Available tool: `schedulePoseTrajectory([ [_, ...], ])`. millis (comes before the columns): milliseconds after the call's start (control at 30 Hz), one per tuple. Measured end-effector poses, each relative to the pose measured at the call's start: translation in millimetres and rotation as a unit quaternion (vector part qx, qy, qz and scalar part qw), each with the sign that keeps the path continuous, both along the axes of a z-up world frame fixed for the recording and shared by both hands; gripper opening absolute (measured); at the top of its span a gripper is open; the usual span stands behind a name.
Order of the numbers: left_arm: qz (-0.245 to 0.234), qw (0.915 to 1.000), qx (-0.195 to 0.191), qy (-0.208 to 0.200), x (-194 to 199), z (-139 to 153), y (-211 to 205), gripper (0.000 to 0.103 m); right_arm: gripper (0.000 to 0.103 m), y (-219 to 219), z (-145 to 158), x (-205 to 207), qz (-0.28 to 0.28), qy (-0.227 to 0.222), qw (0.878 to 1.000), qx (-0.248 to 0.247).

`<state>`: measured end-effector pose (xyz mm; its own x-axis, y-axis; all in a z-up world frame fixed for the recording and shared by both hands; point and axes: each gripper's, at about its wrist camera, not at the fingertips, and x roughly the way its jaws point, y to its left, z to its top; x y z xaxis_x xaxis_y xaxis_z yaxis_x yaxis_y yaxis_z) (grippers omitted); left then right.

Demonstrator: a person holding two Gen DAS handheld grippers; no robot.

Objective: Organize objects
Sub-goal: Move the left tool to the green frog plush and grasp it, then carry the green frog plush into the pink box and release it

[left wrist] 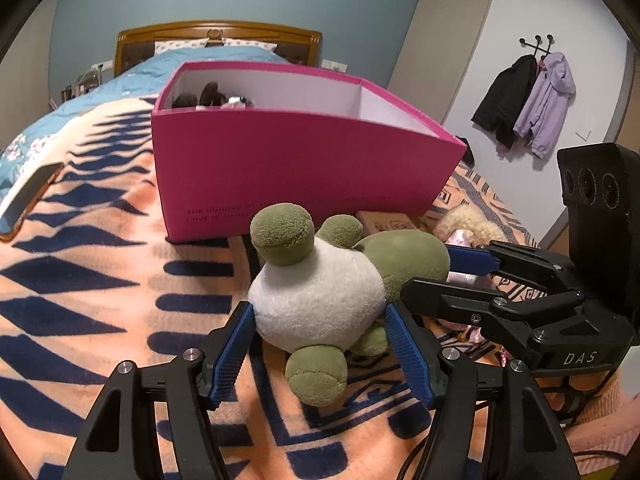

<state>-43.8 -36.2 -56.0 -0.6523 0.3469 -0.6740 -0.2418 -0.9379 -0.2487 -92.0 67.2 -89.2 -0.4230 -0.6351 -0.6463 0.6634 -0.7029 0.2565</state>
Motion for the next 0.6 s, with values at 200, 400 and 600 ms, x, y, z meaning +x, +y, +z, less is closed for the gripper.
schedulePoseTrajectory([
  [200,-0.002,0.9997,-0.003,0.023,3.0,17.1,-2.6,0.068,0.059,5.1,14.1,2.6,0.002,0.015,1.0,-0.01],
  [400,-0.007,0.9986,-0.002,0.052,3.4,38.7,-5.9,0.068,0.059,11.2,35.3,-0.9,0.002,0.032,0.999,-0.025],
  [600,-0.01,0.9972,-0.004,0.074,-5.3,56.5,-3.2,0.068,0.059,11.8,53.6,-4.6,0.002,0.048,0.998,-0.041],
])
